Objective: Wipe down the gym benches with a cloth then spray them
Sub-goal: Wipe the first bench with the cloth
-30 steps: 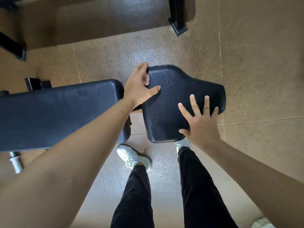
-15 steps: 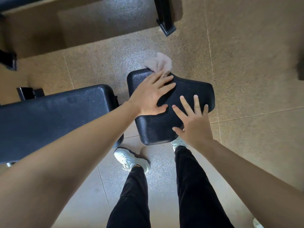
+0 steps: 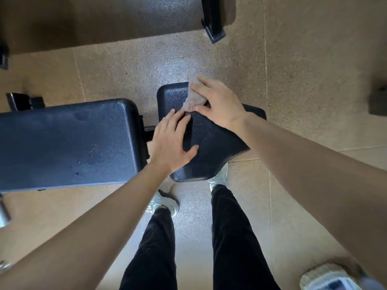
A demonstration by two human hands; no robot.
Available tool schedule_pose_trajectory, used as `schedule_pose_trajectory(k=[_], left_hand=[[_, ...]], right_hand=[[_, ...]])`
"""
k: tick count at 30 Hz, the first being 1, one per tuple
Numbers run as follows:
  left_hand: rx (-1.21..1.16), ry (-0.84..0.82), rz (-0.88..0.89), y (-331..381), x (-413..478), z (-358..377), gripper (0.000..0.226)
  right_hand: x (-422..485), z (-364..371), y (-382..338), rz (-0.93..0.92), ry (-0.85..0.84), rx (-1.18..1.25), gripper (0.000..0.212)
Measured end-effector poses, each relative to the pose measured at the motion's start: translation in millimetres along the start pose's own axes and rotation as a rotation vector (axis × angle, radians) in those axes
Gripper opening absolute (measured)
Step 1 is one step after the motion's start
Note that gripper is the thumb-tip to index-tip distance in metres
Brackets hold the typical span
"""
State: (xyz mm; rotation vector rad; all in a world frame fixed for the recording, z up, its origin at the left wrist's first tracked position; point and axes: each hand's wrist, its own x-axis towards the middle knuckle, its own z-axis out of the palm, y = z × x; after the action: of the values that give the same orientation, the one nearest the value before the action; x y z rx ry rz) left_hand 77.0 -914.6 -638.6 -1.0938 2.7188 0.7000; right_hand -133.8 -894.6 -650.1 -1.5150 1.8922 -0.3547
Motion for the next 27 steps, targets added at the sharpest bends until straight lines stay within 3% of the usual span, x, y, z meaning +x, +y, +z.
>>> schedule_pose_trajectory(k=[3,9,15,19,27], left_hand=[[0.031,-0.067,-0.028,6,-6,6,0.093],[0.148,-0.161,-0.038,15,-7,4,0.11],[0.208,-0.182,-0.06,21,-11,2,0.114],[0.222,-0.181,-0.087,23,-12,4,0.113],[0.186,-0.154,-0.108,31,-27,10,0.095]], right_hand=[[3,-11,11,0.056,0.031,0.099,0.046],[-31,-24,45,0.214,-0.091,0.162,0.051],[-66,-36,72,0.198,-0.211,0.043,0.081],[-93,-35,90,0.265,-0.084,0.085,0.047],[-162,3,76,0.674,0.268,0.335,0.033]])
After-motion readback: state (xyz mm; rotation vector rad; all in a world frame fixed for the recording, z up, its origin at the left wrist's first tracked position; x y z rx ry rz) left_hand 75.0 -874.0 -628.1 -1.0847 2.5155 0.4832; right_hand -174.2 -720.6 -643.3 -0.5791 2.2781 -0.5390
